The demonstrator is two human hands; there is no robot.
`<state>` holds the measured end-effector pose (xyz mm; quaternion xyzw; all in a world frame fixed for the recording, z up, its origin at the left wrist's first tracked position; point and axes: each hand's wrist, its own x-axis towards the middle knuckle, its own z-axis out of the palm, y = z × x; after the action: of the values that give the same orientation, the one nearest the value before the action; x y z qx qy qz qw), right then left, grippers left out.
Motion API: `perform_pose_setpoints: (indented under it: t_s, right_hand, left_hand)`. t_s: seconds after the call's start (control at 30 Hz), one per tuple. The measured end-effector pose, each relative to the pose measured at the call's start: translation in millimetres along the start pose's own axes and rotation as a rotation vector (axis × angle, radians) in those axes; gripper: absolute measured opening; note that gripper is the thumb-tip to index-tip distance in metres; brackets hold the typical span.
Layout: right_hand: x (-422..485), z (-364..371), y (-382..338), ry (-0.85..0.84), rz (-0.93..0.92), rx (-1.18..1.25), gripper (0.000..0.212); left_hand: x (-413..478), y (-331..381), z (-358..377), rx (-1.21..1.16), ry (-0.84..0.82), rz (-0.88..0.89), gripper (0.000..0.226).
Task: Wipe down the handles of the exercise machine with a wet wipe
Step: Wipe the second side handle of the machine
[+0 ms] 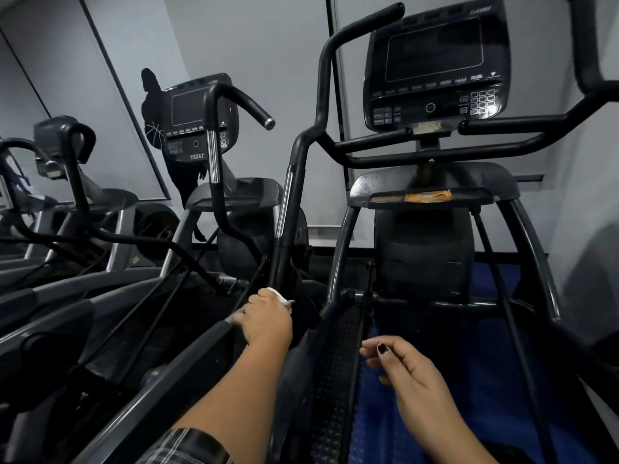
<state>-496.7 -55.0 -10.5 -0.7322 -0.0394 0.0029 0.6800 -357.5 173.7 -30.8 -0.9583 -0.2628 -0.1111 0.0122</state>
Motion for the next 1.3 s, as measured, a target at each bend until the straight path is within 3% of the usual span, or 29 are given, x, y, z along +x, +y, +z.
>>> perform_pose_setpoints:
  t_s: [0.13,0.27,0.47,0.73,1.0,1.17,1.3]
  right_hand:
    - [5,-3,-1,0.015,-0.017,-0.010,0.029]
    - [13,-9,1,0.055,-0.046,0.002,0.029]
    - [25,-11,6,0.063,-0.046,-0.026,0.031]
    - [17,-21,4,0.104,-0.047,-0.035,0.030]
    - [-5,-26,3,0.107,-0.027,-0.043,0.029]
    - [-20,-23,0,0.067,-0.032,-0.059,0.027]
    - [-29,-23,0,0.064,-0.021,-0.052,0.028]
  left_hand:
    - [7,9,1,0.009,0.071,0.022,0.053]
    - [27,23,1,-0.115,0.123,0.006,0.045]
    - [72,53,-30,-0.344,0.165,0.027,0.057]
    - [88,41,-28,-0.681,-0.007,-0.002,0.049]
    - [53,20,-18,-0.560,-0.097,-0.051,0.048]
    - [34,3,-28,-0.495,-0.293,-0.042,0.012]
    - [20,-3,-34,-0.294,-0.344,-0.010,0.023]
